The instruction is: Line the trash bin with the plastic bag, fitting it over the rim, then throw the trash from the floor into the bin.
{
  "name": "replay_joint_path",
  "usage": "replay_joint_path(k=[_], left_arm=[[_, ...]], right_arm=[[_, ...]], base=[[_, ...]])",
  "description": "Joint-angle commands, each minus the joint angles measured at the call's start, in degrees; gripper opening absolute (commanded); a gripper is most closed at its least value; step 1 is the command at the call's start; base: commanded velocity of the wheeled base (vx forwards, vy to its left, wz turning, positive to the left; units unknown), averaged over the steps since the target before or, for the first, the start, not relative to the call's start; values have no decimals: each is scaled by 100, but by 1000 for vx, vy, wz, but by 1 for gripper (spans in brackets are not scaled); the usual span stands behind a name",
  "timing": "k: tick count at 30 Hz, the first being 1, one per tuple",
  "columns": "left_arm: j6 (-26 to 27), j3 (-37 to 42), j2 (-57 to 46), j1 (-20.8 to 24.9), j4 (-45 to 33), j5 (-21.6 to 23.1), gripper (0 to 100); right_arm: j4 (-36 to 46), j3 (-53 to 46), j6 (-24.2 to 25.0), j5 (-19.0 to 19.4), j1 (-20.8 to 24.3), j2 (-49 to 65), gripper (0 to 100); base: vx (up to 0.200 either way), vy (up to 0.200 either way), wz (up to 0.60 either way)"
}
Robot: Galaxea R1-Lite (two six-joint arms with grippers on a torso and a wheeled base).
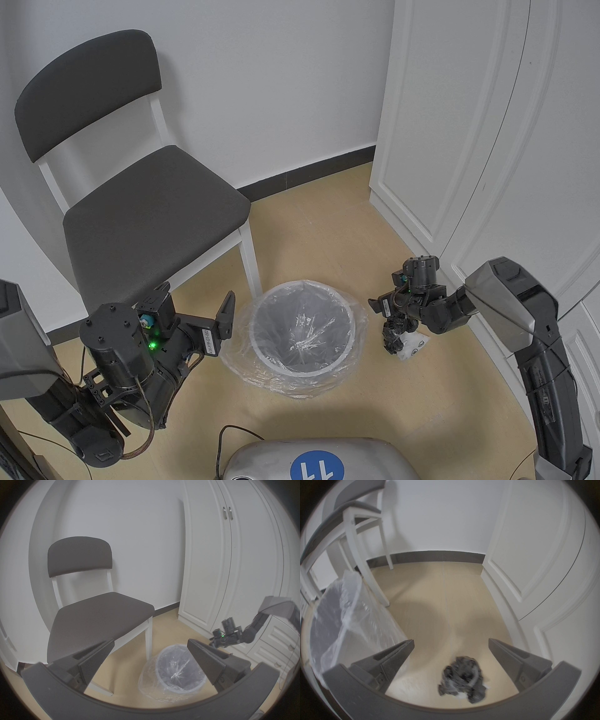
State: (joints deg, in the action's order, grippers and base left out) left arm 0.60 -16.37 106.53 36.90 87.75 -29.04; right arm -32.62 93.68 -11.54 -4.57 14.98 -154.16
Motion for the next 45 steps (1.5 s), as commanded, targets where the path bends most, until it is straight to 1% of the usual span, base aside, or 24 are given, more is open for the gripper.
replay_joint_path(k=[1,4,7,11,13,16,19,21,30,33,36,39,45], left_arm=[[-112,284,-397,370,5,-5,100],[-112,503,-739,625,5,-5,100],[-121,626,-977,669,5,-5,100],[-121,653,-1038,669,5,-5,100],[-121,626,-1038,678,5,-14,100],[-192,609,-1038,678,5,-14,100],[-244,653,-1003,678,5,-14,100],[-244,653,-959,678,5,-14,100],[-244,662,-897,713,5,-14,100],[-236,679,-827,713,5,-14,100],[-244,688,-836,722,5,-5,100],[-236,688,-792,713,-3,-5,100],[-236,785,-713,722,5,-5,100]], right_arm=[[511,1424,873,-44,163,-1257,100],[784,1811,1137,-26,189,-1415,100],[977,2091,1506,-44,304,-1679,100],[1065,2091,1506,70,400,-1758,100],[1047,2091,1515,299,409,-1758,100],[1074,2091,1541,422,409,-1758,100],[1056,2091,1559,659,409,-1758,100],[1039,2091,1576,747,409,-1775,100],[1065,2091,1576,677,277,-1740,100],[1074,2091,1603,677,189,-1485,100],[1074,1925,1629,677,163,-1248,100],[1091,1495,1629,686,172,-931,100],[1056,1161,1559,686,172,-597,100]], base=[[0,0,0],[0,0,0],[0,0,0],[0,0,0],[0,0,0],[0,0,0],[0,0,0],[0,0,0],[0,0,0],[0,0,0],[0,0,0],[0,0,0],[0,0,0]])
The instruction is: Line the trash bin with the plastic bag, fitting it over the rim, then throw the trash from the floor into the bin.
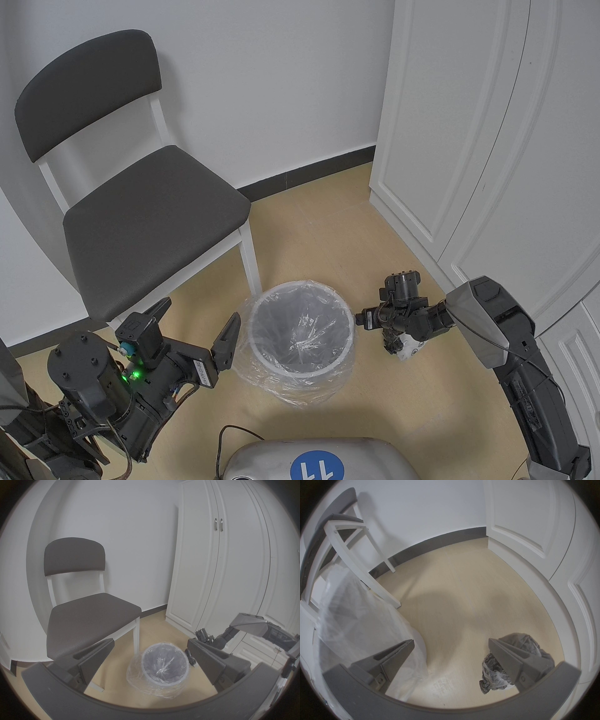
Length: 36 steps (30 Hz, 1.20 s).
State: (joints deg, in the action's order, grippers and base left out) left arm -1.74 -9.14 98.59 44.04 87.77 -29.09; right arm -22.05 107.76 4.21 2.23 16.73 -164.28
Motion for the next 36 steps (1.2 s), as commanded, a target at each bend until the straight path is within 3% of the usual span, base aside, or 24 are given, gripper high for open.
replay_joint_path(k=[1,7,11,15,21,30,32,36], left_arm=[[16,79,82,16,3,-1,100],[130,88,29,131,3,-18,100],[183,97,64,175,3,-18,100],[201,308,99,183,3,-9,100],[245,361,91,430,3,-9,100],[139,-193,513,421,-6,-9,100],[-19,-738,697,139,-15,-36,100],[104,-729,636,-282,-15,-273,100]], right_arm=[[-10,-335,-25,14,-11,485,100],[360,-889,-465,-21,-47,1065,100],[430,-933,-491,-82,-73,1153,100],[421,-880,-702,-478,-170,1074,100],[377,-933,-825,-715,-293,1258,100],[342,-1302,-623,-838,-433,1821,100],[70,-1996,-183,-873,-433,2357,100],[-598,-2901,28,-882,-433,2840,100]], base=[[0,0,0],[0,0,0],[0,0,0],[0,0,0],[0,0,0],[0,0,0],[0,0,0],[0,0,0]])
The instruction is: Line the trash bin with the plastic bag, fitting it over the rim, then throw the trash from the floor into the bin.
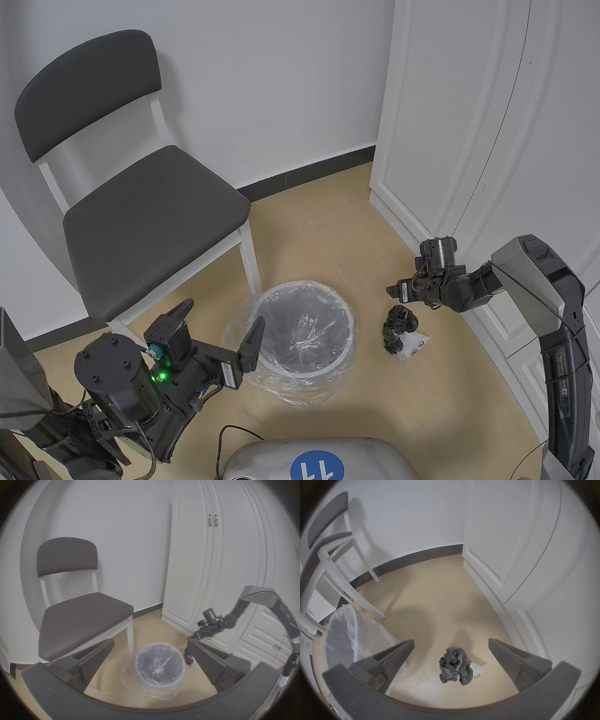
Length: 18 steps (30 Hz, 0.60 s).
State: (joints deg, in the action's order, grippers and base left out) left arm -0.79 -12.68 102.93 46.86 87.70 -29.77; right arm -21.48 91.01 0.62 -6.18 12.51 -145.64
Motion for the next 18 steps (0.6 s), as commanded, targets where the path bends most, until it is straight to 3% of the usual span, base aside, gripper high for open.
replay_joint_path(k=[1,4,10,18], left_arm=[[255,-244,-27,-766,2,-293,100],[765,-112,-686,-1188,-7,-266,100],[1108,-94,-1433,-1601,-7,-90,100],[1758,275,-2611,-1794,-218,428,100]], right_arm=[[-1130,-1763,412,-41,-29,1214,100],[-1930,-2633,404,-32,-99,1512,100],[-2950,-3802,588,-59,-178,2075,100],[-2967,-4391,676,29,-354,2796,100]], base=[[0,0,0],[0,0,0],[0,0,0],[0,0,0]])
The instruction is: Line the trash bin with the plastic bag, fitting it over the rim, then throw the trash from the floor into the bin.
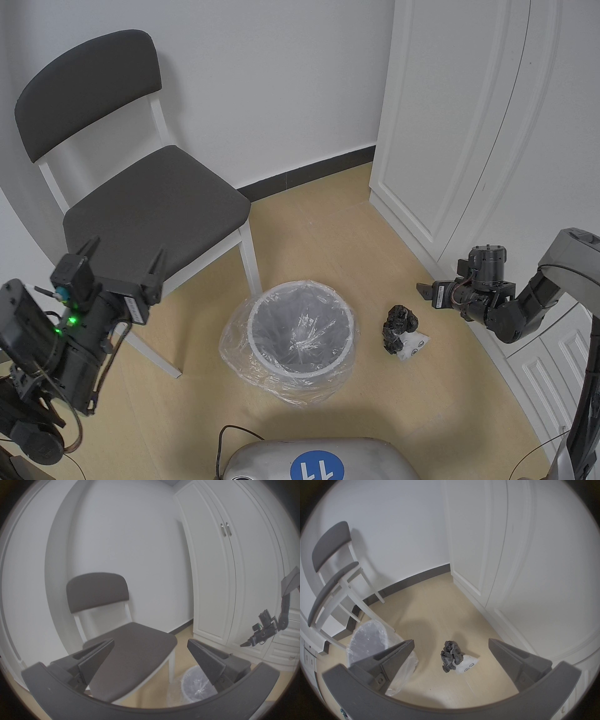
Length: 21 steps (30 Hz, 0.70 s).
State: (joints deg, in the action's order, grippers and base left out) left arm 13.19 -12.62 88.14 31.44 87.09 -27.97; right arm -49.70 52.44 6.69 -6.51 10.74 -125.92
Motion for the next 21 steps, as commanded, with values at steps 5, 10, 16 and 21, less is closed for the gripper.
replay_joint_path(k=[5,10,16,21], left_arm=[[579,348,-1870,-138,-1142,362,100],[588,646,-2029,-94,-1414,1030,100],[579,770,-2029,-94,-1414,1452,100],[579,805,-1932,-85,-1476,1461,100]], right_arm=[[-145,-657,7,62,-204,1113,100],[-198,-850,-203,106,-160,1245,100],[-198,-797,-265,115,-178,999,100],[-207,-674,-256,132,-178,603,100]], base=[[0,0,0],[0,0,0],[0,0,0],[0,0,0]])
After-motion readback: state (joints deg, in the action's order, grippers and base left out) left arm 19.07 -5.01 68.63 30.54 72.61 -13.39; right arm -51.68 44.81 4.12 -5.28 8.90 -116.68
